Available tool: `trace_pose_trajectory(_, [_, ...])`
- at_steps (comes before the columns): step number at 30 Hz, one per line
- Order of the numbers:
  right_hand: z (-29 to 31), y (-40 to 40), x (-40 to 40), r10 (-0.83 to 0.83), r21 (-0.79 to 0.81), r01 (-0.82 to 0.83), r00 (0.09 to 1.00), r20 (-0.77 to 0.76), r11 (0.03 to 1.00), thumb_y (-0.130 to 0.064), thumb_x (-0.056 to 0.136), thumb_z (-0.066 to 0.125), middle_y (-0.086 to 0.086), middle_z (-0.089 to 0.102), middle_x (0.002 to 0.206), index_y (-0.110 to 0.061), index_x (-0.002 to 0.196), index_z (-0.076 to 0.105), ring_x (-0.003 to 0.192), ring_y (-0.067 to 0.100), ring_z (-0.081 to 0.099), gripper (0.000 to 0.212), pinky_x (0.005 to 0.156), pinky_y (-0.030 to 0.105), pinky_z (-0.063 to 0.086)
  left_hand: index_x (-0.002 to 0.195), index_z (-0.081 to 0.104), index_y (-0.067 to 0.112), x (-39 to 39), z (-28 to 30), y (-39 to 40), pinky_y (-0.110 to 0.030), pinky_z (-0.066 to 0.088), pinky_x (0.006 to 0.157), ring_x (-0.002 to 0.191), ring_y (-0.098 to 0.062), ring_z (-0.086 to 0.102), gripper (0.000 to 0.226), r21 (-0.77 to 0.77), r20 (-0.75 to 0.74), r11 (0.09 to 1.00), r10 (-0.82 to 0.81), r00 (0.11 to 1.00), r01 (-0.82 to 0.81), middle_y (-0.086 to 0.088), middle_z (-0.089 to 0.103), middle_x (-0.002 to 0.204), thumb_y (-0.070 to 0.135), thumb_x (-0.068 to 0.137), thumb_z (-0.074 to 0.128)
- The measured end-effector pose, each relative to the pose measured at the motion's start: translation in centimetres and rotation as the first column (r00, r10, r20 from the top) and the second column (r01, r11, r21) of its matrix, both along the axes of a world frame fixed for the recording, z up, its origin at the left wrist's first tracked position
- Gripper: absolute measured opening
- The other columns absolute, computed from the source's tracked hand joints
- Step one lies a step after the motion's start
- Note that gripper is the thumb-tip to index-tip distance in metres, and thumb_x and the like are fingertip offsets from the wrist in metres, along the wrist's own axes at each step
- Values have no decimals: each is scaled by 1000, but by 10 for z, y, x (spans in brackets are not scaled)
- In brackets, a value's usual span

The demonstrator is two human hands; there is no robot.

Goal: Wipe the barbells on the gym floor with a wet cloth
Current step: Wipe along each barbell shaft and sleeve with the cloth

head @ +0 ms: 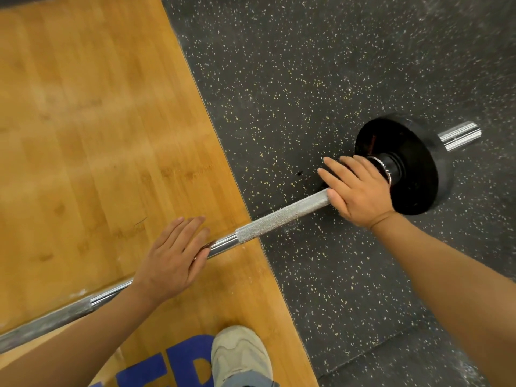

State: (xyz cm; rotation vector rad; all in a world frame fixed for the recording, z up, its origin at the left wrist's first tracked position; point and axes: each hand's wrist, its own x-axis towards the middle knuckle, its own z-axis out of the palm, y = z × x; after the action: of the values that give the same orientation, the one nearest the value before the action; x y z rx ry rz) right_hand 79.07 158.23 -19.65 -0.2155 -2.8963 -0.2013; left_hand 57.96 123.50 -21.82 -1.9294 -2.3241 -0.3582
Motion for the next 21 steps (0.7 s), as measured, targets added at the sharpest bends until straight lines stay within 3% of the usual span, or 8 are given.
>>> trace_pose_trajectory(4, [-7, -29, -8, -41, -51, 39, 999, -23, 998, -32, 107, 29, 6, 53, 146, -11, 137, 60, 127, 38, 53, 49, 113, 56, 34, 110, 68, 3, -1, 0, 0, -46, 38, 110, 112, -31, 62, 41, 4, 19, 1000, 1, 1000, -1, -18, 61, 129, 29, 105, 36])
trace_pose_trajectory(9, [-4, -6, 0, 81, -35, -78, 994, 77, 996, -35, 107, 24, 14, 54, 144, -6, 136, 58, 124, 42, 55, 54, 108, 56, 38, 111, 68, 2, -1, 0, 0, -44, 35, 113, 114, -31, 61, 41, 3, 38, 1000, 9, 999, -9, -18, 60, 130, 29, 103, 39])
trace_pose_trajectory(12, [-1, 8, 7, -25, -54, 28, 998, 56, 998, -34, 107, 26, 17, 56, 141, -4, 135, 59, 121, 44, 57, 52, 106, 57, 41, 111, 67, 2, -1, 0, -1, -44, 34, 113, 113, -30, 60, 39, 12, 25, 1000, 6, 1000, -6, -18, 60, 129, 29, 103, 40])
trace_pose_trajectory(15, [-4, -14, -2, -150, -75, 145, 987, -58, 987, -31, 107, 28, 11, 57, 141, -7, 133, 63, 124, 41, 56, 50, 110, 56, 37, 112, 66, 3, 0, -1, 0, -44, 36, 112, 112, -30, 61, 38, 11, 18, 1000, 2, 1000, -2, -18, 60, 129, 28, 103, 40])
trace_pose_trajectory(21, [-9, -38, -19, 9, -102, -12, 999, -34, 995, -31, 106, 30, 7, 58, 141, -9, 130, 65, 123, 38, 57, 48, 107, 52, 42, 114, 63, 3, -2, 0, 1, -45, 35, 113, 113, -31, 61, 38, 12, 38, 1000, 0, 999, -1, -18, 60, 129, 29, 105, 37])
